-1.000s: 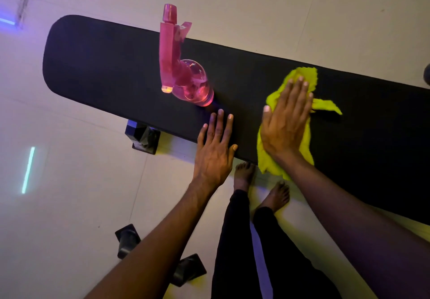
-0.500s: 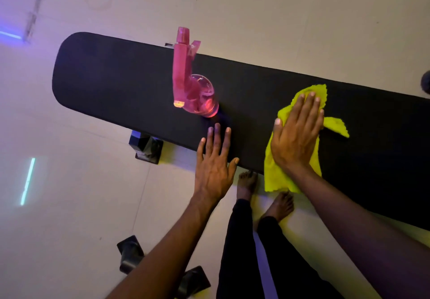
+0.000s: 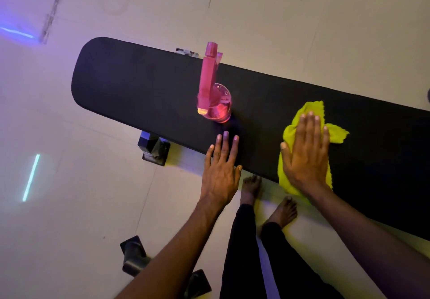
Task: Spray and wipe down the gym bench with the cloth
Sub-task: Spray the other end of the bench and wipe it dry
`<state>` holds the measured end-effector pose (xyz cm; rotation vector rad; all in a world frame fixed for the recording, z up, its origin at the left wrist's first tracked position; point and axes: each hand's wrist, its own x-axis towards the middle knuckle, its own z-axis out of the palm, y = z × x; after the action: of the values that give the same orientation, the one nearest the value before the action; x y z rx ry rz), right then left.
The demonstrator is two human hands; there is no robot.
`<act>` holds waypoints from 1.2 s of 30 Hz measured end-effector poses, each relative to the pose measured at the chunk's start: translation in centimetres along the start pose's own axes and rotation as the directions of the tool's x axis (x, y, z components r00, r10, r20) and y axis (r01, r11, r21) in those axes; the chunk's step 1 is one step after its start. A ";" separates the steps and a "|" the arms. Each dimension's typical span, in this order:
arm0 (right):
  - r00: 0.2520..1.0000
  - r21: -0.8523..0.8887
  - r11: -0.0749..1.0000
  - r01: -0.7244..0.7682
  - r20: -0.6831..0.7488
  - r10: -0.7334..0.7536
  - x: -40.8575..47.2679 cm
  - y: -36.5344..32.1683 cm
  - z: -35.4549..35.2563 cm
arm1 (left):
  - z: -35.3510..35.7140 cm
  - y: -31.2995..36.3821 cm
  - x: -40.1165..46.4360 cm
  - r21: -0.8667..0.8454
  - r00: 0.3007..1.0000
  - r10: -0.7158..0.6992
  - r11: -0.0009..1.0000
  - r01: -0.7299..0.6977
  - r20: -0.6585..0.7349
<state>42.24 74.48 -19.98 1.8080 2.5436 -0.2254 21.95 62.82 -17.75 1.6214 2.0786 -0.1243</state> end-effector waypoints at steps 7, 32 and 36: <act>0.993 0.050 0.992 -0.115 0.015 0.115 5.4 -5.9 0.0 | 0.1 0.5 -0.1 -0.031 0.999 -0.020 0.999 0.018 -0.050; 0.851 0.504 0.688 -0.523 0.261 0.456 -1.3 1.5 -7.5 | -5.4 11.7 4.2 -0.641 0.904 -0.404 0.660 0.392 0.138; 0.733 0.547 0.494 -0.675 0.428 0.528 0.0 1.2 -7.6 | -5.6 11.8 4.4 -0.719 0.836 -0.479 0.479 0.504 0.268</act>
<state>43.96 75.79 -12.62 2.5956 1.5679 -1.3778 30.34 72.15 -12.15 0.4613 2.0676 0.5003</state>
